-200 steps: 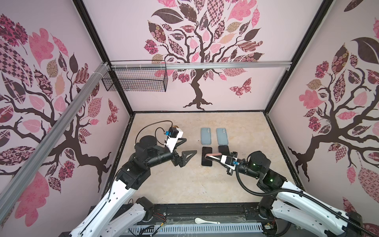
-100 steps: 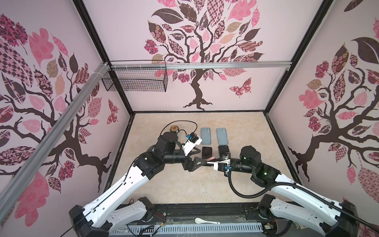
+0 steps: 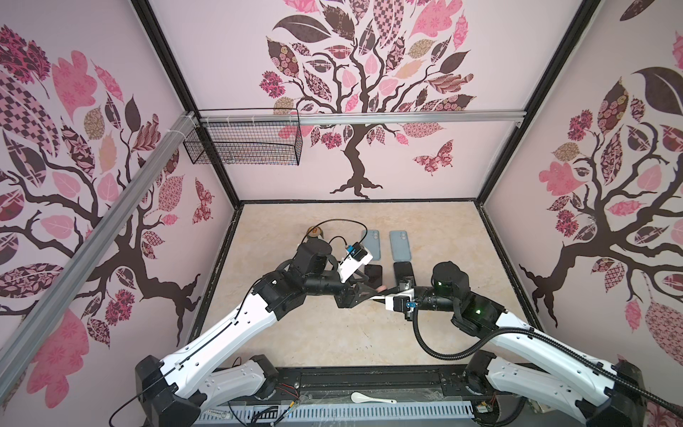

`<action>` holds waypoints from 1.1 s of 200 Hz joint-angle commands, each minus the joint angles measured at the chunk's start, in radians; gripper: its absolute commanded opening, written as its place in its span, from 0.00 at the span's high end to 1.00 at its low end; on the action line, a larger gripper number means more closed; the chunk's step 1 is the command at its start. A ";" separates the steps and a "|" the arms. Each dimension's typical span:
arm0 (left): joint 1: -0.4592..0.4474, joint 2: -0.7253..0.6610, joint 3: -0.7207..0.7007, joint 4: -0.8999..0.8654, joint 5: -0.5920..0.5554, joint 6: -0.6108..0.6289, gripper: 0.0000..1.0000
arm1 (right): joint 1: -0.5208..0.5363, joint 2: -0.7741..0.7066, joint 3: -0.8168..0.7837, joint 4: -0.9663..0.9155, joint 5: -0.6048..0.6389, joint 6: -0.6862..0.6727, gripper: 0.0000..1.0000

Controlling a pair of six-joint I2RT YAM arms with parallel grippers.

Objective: Take the phone out of the phone case
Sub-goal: Remove the phone case from the phone.

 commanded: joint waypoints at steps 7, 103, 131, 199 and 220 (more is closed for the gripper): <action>-0.004 0.017 0.042 0.014 0.020 -0.001 0.46 | 0.008 -0.004 0.061 0.044 -0.030 -0.006 1.00; -0.019 0.075 0.074 -0.086 -0.030 0.061 0.54 | 0.009 -0.009 0.055 0.064 -0.042 0.009 1.00; -0.020 0.083 0.083 -0.110 -0.044 0.080 0.67 | 0.009 -0.011 0.052 0.067 -0.033 0.010 1.00; -0.021 0.062 0.098 -0.161 -0.146 0.108 1.00 | 0.009 -0.011 0.052 0.046 -0.039 -0.002 1.00; -0.021 0.040 0.091 -0.144 -0.217 0.090 1.00 | 0.012 -0.011 0.050 0.014 -0.052 -0.013 1.00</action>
